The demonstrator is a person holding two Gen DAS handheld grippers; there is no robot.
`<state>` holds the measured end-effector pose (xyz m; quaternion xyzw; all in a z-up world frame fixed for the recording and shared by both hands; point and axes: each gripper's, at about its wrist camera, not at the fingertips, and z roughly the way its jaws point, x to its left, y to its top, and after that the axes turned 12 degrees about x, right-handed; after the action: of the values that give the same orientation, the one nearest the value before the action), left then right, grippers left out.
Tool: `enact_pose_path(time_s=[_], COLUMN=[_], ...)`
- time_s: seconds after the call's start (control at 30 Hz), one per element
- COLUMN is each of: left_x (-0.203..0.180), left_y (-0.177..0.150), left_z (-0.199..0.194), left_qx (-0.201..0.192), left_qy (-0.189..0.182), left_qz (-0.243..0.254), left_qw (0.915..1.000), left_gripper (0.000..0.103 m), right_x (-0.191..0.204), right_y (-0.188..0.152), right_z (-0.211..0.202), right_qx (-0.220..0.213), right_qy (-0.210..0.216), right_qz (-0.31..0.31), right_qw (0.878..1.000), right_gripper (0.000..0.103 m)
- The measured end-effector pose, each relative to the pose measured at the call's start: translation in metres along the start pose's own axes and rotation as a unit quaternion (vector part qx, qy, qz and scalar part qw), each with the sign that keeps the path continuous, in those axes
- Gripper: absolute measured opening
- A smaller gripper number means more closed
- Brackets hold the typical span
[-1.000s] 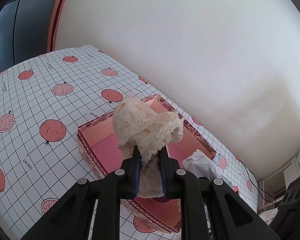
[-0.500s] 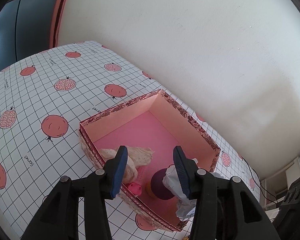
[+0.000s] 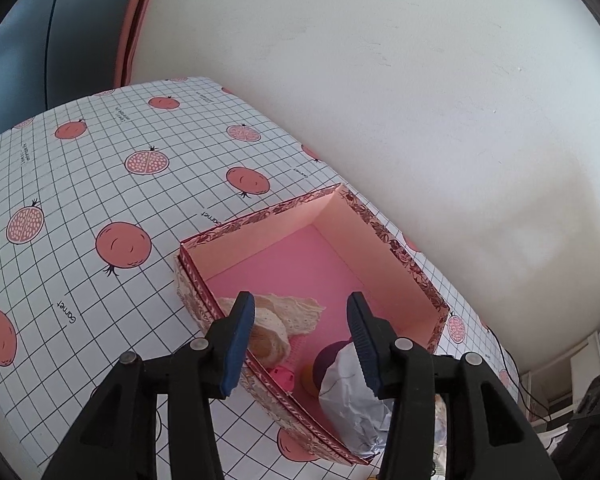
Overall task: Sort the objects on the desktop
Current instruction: 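Push the paper and cloth down inside the box with both grippers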
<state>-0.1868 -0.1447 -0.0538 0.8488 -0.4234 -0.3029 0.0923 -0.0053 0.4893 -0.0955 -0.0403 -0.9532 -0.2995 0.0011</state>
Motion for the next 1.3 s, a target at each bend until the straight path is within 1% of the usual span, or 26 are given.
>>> enact_pose_path(time_s=[0.03, 0.1, 0.23, 0.33, 0.37, 0.4, 0.5, 0.6, 0.7, 0.8, 0.87, 1.03, 1.23, 1.3], left_x=[0.001, 0.001, 0.001, -0.001, -0.002, -0.002, 0.0, 0.0, -0.001, 0.002, 0.006, 0.017, 0.028, 0.03], left_y=[0.0, 0.0, 0.0, -0.001, -0.001, -0.001, -0.001, -0.001, -0.001, 0.0, 0.0, 0.001, 0.001, 0.001], left_z=[0.0, 0.001, 0.001, 0.001, 0.0, 0.0, 0.0, 0.0, 0.001, -0.001, -0.001, 0.0, 0.001, 0.001], left_qx=[0.001, 0.003, 0.006, 0.008, 0.009, 0.009, 0.009, 0.011, 0.012, 0.009, 0.009, 0.015, 0.017, 0.019], left_qy=[0.0, -0.001, -0.003, -0.005, -0.005, -0.005, -0.004, -0.005, -0.005, -0.001, 0.001, 0.01, 0.014, 0.016], left_qz=[-0.002, -0.003, -0.006, -0.004, -0.003, -0.003, -0.007, -0.01, -0.007, -0.012, -0.022, -0.043, -0.064, -0.068], left_qw=[1.0, 1.0, 1.0, 0.9999, 0.9999, 0.9999, 0.9999, 0.9999, 0.9999, 0.9999, 0.9997, 0.9989, 0.9977, 0.9974], left_gripper=[0.049, 0.049, 0.049, 0.049, 0.049, 0.049, 0.049, 0.049, 0.049, 0.049, 0.049, 0.049, 0.049, 0.049], right_x=[-0.001, -0.003, -0.002, -0.001, -0.002, -0.003, -0.003, -0.004, -0.001, 0.008, 0.014, 0.021, 0.018, 0.016], right_y=[0.001, 0.004, 0.001, -0.007, -0.009, -0.011, -0.017, -0.022, -0.025, -0.025, -0.025, -0.025, -0.021, -0.019], right_z=[-0.002, -0.003, -0.002, 0.008, 0.009, 0.011, 0.018, 0.026, 0.025, 0.02, 0.02, 0.031, 0.047, 0.05], right_qx=[0.002, 0.022, 0.079, 0.133, 0.142, 0.141, 0.174, 0.193, 0.189, 0.18, 0.176, 0.18, 0.17, 0.146], right_qy=[-0.005, -0.009, -0.035, -0.047, -0.045, -0.041, -0.044, -0.016, 0.005, 0.036, 0.045, 0.05, 0.074, 0.087], right_qz=[-0.003, -0.017, -0.065, -0.085, -0.089, -0.089, -0.095, -0.091, -0.095, -0.112, -0.118, -0.124, -0.095, -0.082], right_qw=[1.0, 1.0, 0.994, 0.986, 0.985, 0.985, 0.979, 0.977, 0.977, 0.977, 0.976, 0.975, 0.978, 0.982], right_gripper=[0.074, 0.074, 0.075, 0.075, 0.075, 0.075, 0.075, 0.075, 0.075, 0.075, 0.075, 0.076, 0.076, 0.076])
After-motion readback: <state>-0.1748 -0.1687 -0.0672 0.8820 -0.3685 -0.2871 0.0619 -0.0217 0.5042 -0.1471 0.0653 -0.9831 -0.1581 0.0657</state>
